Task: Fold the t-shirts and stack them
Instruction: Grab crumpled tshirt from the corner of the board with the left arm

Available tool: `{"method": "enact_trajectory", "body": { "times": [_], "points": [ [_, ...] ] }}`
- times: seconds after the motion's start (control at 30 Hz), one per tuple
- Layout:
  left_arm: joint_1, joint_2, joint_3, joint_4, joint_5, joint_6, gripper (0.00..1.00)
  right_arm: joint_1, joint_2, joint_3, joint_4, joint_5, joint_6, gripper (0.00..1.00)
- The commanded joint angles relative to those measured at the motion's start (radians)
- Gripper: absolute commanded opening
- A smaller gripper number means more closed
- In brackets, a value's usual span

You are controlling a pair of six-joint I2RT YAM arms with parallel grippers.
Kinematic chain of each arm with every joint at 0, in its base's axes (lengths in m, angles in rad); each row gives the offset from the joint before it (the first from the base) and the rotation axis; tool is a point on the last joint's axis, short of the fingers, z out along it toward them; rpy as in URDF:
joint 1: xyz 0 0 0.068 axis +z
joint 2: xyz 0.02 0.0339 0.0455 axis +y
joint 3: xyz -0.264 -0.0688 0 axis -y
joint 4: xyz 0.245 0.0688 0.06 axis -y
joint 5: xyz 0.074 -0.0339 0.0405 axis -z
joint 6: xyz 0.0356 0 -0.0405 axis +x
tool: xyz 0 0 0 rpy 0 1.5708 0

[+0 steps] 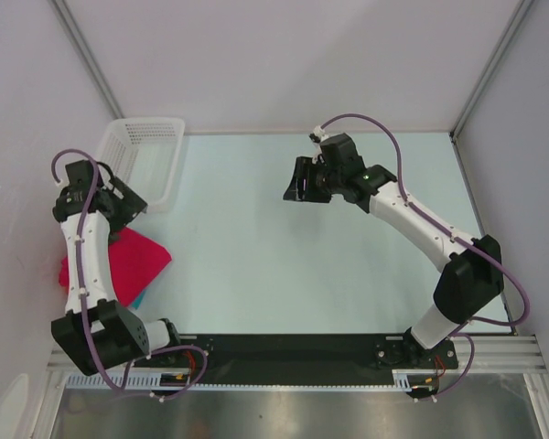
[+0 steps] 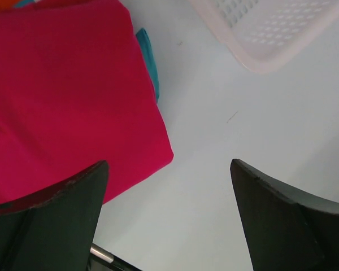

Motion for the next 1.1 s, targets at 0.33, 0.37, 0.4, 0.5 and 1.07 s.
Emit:
{"method": "enact_trajectory", "body": {
  "times": [0.33,0.37,0.4,0.5,1.07],
  "points": [
    [0.183,-0.003,-0.189,0.087,0.304,-0.085,0.93,-0.014,-0.066,-0.036,0.016,-0.017,0.008,0.56],
    [0.192,-0.01,-0.201,0.087,0.299,-0.091,0.93,-0.014,-0.069,-0.038,0.016,-0.017,0.008,0.57],
    [0.198,-0.02,-0.206,0.087,0.293,-0.094,0.93,-0.017,-0.071,-0.039,0.016,-0.019,0.009,0.56],
    [0.213,-0.045,-0.212,0.081,0.245,-0.113,0.91,-0.019,-0.074,-0.045,0.016,-0.022,0.008,0.56],
    [0.247,-0.183,-0.112,-0.017,-0.282,-0.145,0.87,-0.02,-0.05,-0.029,0.016,-0.057,0.012,0.55]
  ]
}}
